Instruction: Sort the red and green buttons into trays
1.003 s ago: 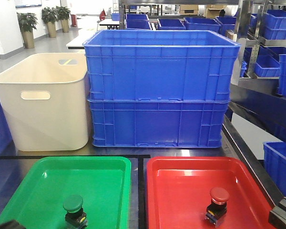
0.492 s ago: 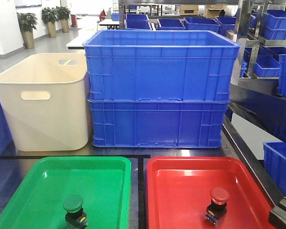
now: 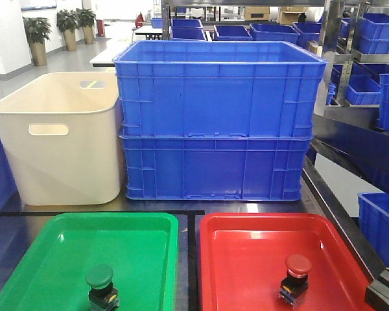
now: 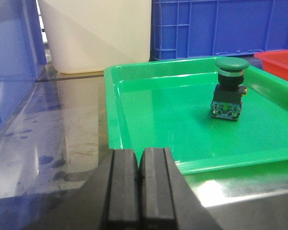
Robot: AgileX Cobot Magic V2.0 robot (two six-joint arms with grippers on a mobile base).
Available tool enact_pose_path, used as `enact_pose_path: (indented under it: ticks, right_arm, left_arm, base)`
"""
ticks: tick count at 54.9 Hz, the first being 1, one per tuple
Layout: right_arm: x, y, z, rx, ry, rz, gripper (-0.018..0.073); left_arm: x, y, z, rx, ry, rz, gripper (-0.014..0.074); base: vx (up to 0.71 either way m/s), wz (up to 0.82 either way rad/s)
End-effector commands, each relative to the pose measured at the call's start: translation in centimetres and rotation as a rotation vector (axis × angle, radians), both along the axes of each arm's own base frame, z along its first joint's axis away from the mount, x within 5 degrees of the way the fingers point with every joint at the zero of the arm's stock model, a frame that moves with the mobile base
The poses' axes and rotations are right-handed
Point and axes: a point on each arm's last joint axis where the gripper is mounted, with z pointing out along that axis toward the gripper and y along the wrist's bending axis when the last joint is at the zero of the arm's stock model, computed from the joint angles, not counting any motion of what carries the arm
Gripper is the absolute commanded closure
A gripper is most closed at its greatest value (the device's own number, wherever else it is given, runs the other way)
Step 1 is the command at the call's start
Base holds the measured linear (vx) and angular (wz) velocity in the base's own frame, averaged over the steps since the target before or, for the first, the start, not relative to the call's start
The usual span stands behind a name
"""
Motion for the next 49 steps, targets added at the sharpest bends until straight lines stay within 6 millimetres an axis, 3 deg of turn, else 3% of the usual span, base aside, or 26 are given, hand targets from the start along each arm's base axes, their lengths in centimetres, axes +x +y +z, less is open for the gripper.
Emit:
enact_pose_path:
  ticks: [1, 37, 49]
  right_arm:
    - [0.12, -0.21, 0.90, -0.003, -0.029, -0.024, 0.0571]
    - [0.12, -0.20, 0.92, 0.002, -0.029, -0.024, 0.0571]
    - [0.79, -0.40, 1.73, 0.152, -0.057, -0.055, 0.0571]
  left_arm:
    - [-0.17, -0.03, 1.57, -0.022, -0.108, -0.007, 0.0601]
    - [-0.18, -0.02, 1.60, -0.022, -0.109, -0.007, 0.0601]
    - [-0.18, -0.02, 1.60, -0.022, -0.109, -0.007, 0.0601]
  base:
    - [0.00, 0.00]
    - [0.00, 0.00]
    - [0.00, 0.00]
